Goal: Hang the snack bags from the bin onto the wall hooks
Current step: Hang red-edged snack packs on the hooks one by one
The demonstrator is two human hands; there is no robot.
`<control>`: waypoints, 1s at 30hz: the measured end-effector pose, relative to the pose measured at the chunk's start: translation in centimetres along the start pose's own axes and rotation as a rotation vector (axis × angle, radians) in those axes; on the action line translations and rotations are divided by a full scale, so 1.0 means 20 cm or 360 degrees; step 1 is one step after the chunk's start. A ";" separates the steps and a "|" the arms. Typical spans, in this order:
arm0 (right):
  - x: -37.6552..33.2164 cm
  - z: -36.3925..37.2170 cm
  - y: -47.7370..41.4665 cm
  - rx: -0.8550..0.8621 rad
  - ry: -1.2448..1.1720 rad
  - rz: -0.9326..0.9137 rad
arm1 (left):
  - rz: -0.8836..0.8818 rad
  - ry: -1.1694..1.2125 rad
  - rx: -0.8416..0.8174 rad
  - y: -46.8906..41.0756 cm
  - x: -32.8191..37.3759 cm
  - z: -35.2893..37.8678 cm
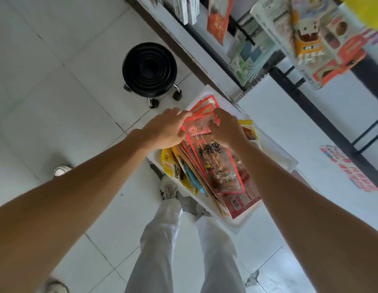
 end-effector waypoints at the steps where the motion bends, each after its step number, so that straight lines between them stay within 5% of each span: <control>1: -0.02 -0.04 0.02 0.0024 -0.0058 -0.0014 | 0.0018 0.0001 0.0018 0.02 0.03 -0.02; 17: -0.46 -0.85 0.47 0.0326 -0.0361 -0.0254 | 0.0054 0.0250 0.0297 0.50 0.43 -0.62; 30: -1.01 -1.65 0.84 0.0721 -0.0409 -0.0787 | 0.0080 0.0603 0.0490 0.96 0.77 -1.22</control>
Point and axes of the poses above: each hand's wrist, its own y-axis away from the middle knuckle, its own z-axis out of the palm, x = y × z, the point moved 3 cm from there along -y, towards the middle knuckle, and after that the axes turned 13 degrees about -z, right-handed, at the moved point
